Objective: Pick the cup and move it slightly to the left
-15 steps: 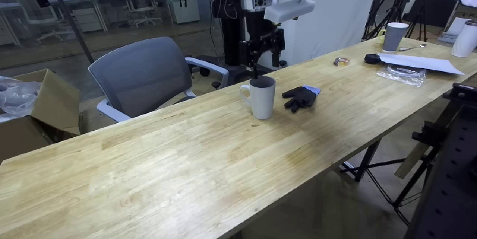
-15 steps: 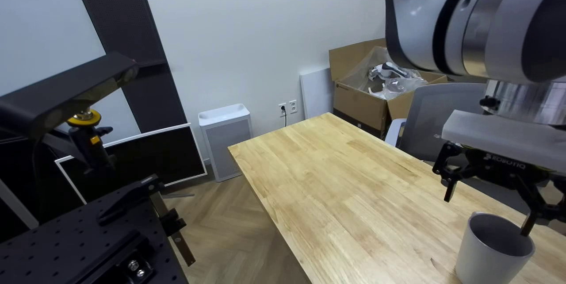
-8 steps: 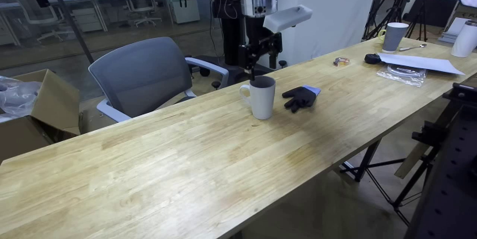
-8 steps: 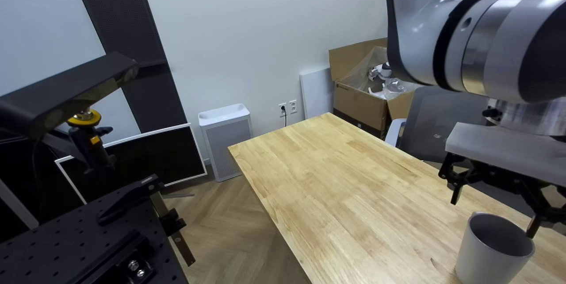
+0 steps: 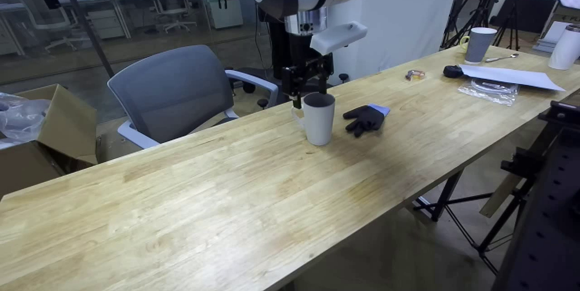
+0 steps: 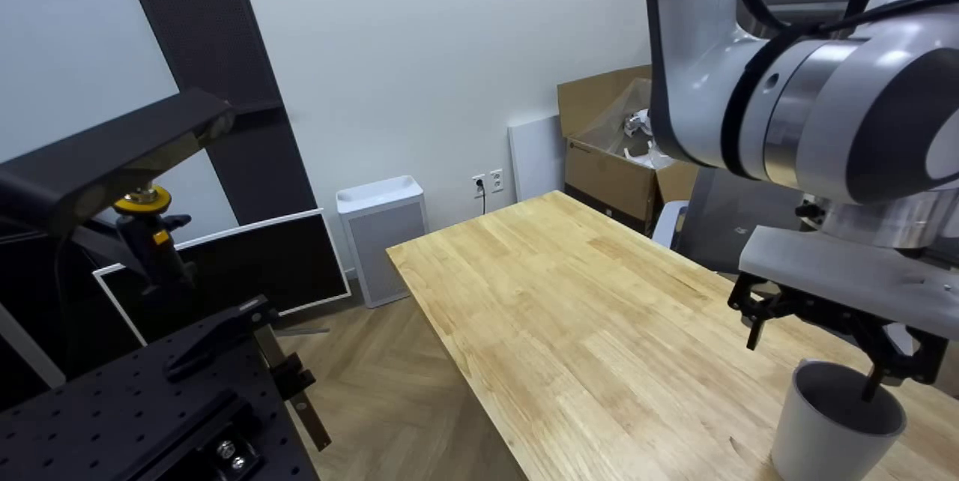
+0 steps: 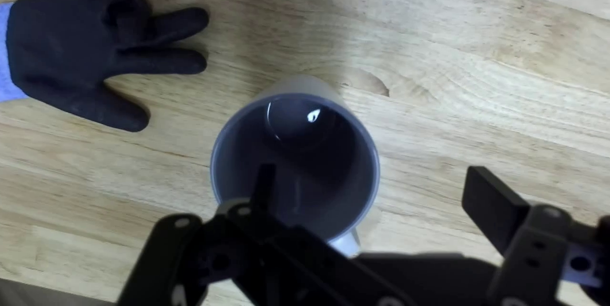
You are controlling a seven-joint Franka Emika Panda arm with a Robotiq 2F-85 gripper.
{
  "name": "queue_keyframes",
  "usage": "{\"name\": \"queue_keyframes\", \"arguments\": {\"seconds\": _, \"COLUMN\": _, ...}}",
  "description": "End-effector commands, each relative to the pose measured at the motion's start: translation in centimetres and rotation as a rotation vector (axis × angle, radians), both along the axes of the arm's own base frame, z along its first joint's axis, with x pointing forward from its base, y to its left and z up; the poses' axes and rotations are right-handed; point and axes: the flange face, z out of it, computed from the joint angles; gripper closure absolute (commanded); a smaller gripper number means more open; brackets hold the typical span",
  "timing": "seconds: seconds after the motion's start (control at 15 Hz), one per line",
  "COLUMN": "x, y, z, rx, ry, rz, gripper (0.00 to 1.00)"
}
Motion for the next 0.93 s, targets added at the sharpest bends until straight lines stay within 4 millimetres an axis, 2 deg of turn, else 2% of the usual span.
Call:
{"name": "queue_keyframes", "arguments": {"seconds": 0.0, "x": 1.5, "y": 0.0, "z": -0.8, "rx": -0.009, "ry": 0.002, "rz": 0.001, "gripper": 0.0}}
{"name": "queue_keyframes", "arguments": {"seconds": 0.4, "x": 1.8, "y": -0.1, "z": -2.1, "rx": -0.016, "ry": 0.009, "rz": 0.005, "gripper": 0.0}}
{"name": "queue_keyframes", "arguments": {"seconds": 0.87, "x": 0.8, "y": -0.1, "z": -4.2, "rx": -0.019, "ry": 0.044, "rz": -0.004, "gripper": 0.0}}
